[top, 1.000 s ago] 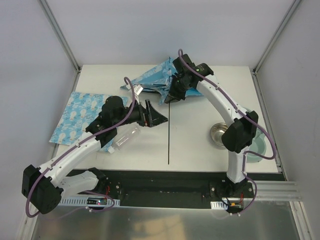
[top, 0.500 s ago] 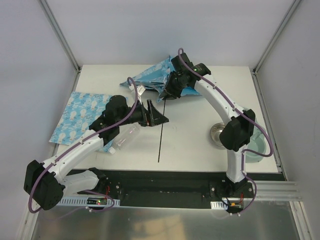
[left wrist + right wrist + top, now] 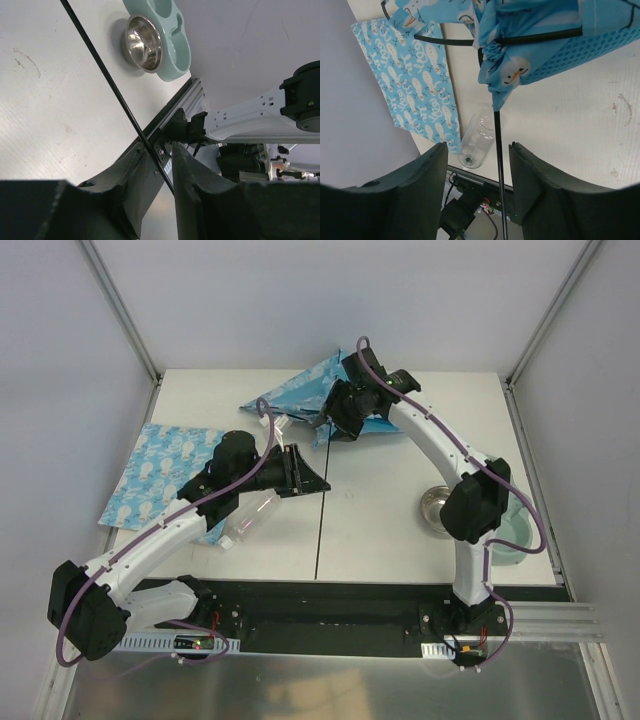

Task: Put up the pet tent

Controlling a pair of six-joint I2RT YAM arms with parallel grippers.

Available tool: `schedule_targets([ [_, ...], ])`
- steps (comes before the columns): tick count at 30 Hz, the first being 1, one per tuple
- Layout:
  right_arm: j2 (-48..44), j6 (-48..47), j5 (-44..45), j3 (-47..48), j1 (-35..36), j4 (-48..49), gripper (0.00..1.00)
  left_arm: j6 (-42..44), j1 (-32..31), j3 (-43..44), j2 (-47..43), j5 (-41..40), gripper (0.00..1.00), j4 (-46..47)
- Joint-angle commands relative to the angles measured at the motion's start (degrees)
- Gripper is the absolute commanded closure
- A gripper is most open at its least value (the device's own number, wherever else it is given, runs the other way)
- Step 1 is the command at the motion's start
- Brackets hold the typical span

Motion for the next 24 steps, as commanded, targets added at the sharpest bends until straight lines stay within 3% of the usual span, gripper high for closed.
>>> schedule_targets([
  [1,-6.0,0.6,1.5,-4.0,0.7,3.8,0.39,-0.4,-0.7,2.2,-3.1,3.1,0.75,1.0],
  [6,-14.3,0.7,0.9,-13.0,0.7,8.6,0.35,-0.4,-0.7,2.8,-3.4,2.4,0.9,1.1],
  [11,-22.0,0.8,-1.2,-21.8,1.1,12.7,0.33,0.1,-0.7,3.3,-2.6,0.5,0.92,0.8],
  [14,-25.7,-2.9,0.5,-26.4,3.1,12.6,0.32,2.3,-0.7,4.0,-3.3,-3.1,0.88,-2.0],
  [18,-30.8,-8.7,4.5,-34.6,7.4,11.9,0.32,6.7,-0.6,5.3,-5.2,-8.9,0.75,-7.6],
  [24,-37.3,-9.9,6.3,-53.6,16.5,22.5,0.33,12.6,-0.6,6.4,-12.0,-20.9,0.6,-14.2],
])
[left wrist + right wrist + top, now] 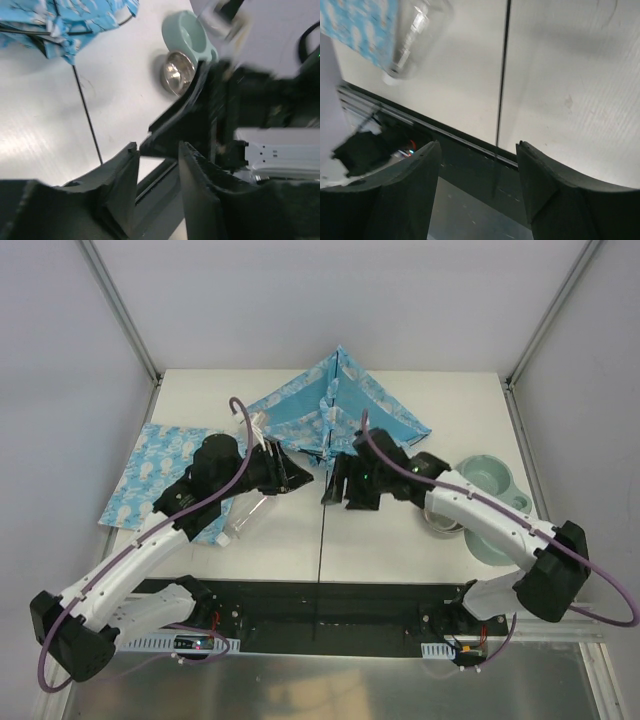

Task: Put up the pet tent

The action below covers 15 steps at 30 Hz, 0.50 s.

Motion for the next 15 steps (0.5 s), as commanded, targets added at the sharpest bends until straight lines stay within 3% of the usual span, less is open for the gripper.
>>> schedule_targets([
  [1,-3.9,-2.5,2.2,-12.2,6.9,10.9,0.33,6.3,-0.5,3.4,-6.5,-10.9,0.56,-4.3],
  [9,2.8,0.8,5.4,-21.9,17.0,29.2,0.36,7.7,-0.5,4.5,-10.1,-16.6,0.4,-6.8],
  [15,7.7,3.7,5.8,-22.6,18.3,32.8,0.45,7.0,-0.5,6.0,-9.1,-18.4,0.34,-8.4],
])
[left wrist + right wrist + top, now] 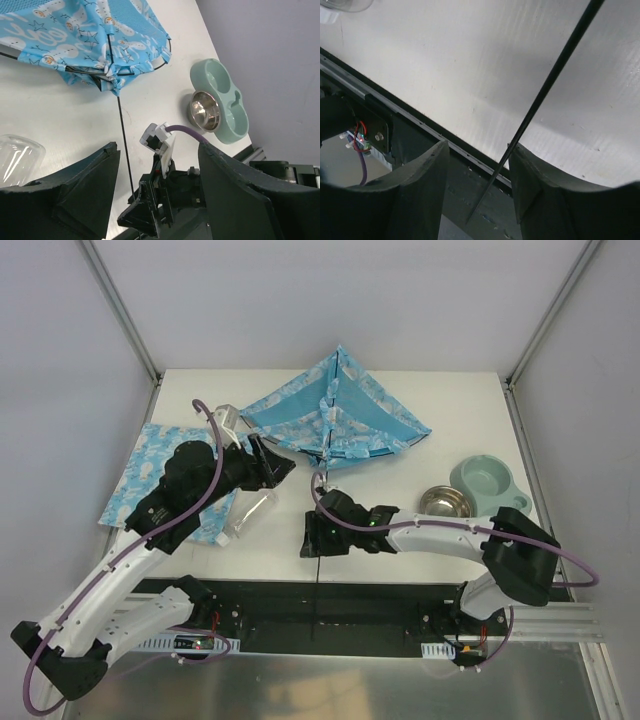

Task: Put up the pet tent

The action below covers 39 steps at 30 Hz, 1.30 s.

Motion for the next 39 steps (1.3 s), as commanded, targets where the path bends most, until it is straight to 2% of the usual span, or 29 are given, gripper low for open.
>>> schedule_targets([
  [1,2.3,2.9,2.0,0.0,0.4,6.4,0.46,1.1,-0.5,3.4,0.7,-3.9,0.34,-1.8],
  [7,3.4,3.5,2.0,-0.7,0.5,5.2,0.53,2.0,-0.5,5.9,1.5,-7.8,0.32,-4.2],
  [10,3.1,3.6,1.3,-1.1,0.5,5.7,0.65,2.3,-0.5,6.1,1.9,-7.9,0.31,-4.4],
  [12,3.0,3.8,1.1,-0.3,0.6,4.1,0.78,2.3,-0.5,6.2,2.1,-7.6,0.31,-4.5],
  [16,1.1,4.9,0.6,1.6,0.5,-1.7,0.98,2.5,-0.5,6.0,2.4,-7.8,0.3,-4.6],
  [17,0.0,5.1,0.5,2.7,0.4,-4.0,1.0,2.7,-0.5,6.2,2.5,-8.5,0.3,-4.6],
  [24,-7.5,5.5,-2.3,14.0,-2.4,-26.2,1.0,5.5,-0.5,6.8,3.4,-10.5,0.3,-4.6],
  [30,-6.1,9.8,-11.9,24.9,-8.3,-40.3,1.0,8.1,-0.5,6.9,4.0,-11.4,0.28,-4.7],
  [33,-4.3,12.7,-18.2,27.1,-10.7,-42.1,1.0,9.0,-0.5,6.9,4.5,-11.3,0.28,-4.6],
  [39,-0.9,14.0,-21.9,34.3,-13.3,-43.9,1.0,9.7,-0.5,6.9,4.6,-12.7,0.27,-4.6],
])
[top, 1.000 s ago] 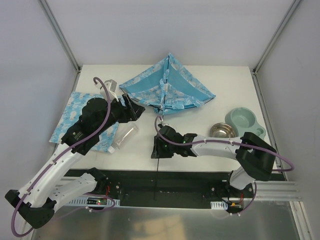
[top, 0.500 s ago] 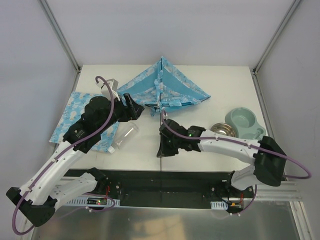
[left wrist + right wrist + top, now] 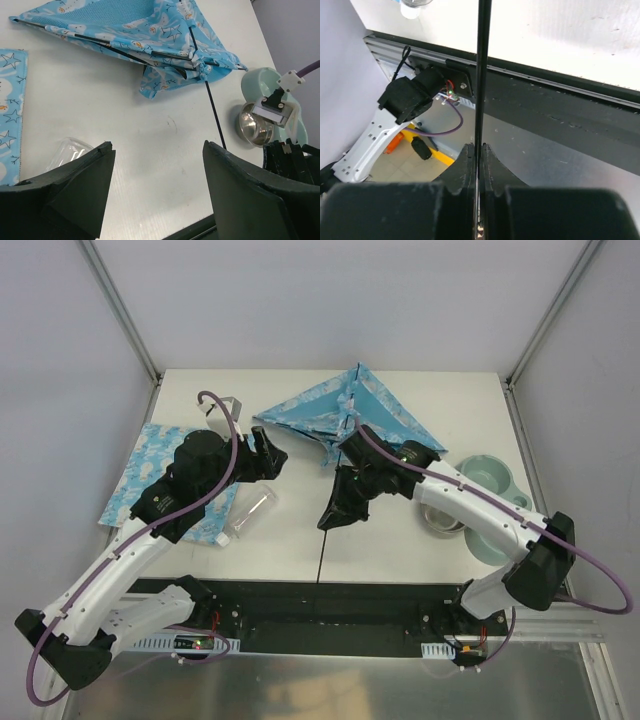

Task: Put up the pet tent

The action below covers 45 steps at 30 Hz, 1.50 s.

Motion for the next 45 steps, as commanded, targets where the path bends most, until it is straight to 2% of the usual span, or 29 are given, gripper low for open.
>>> schedule_targets([
  [1,2.9,2.0,-6.4,7.5,-1.9,-4.2,1.0,2.0,-0.5,2.4,-0.2,-2.4,0.27,0.9],
  [12,9.5,-3.6,-12.5,18.9,-6.4,-12.5,1.0,3.1,-0.5,2.6,0.0,-4.1,0.26,1.0],
  [22,13.6,-5.6,-15.0,29.1,-6.5,-21.4,1.0,6.0,-0.6,5.0,3.9,-8.4,0.25,1.3],
  [28,15.3,-7.5,-17.2,30.0,-8.6,-22.1,1.0,8.1,-0.6,6.3,6.0,-9.6,0.24,1.7],
  [32,19.1,-10.9,-16.5,35.2,-10.5,-25.2,1.0,9.7,-0.4,7.5,7.3,-10.0,0.24,1.7],
  [45,29.2,-11.8,-20.7,44.8,-19.5,-23.4,1.0,10.3,-0.3,9.4,9.7,-8.8,0.22,2.1],
])
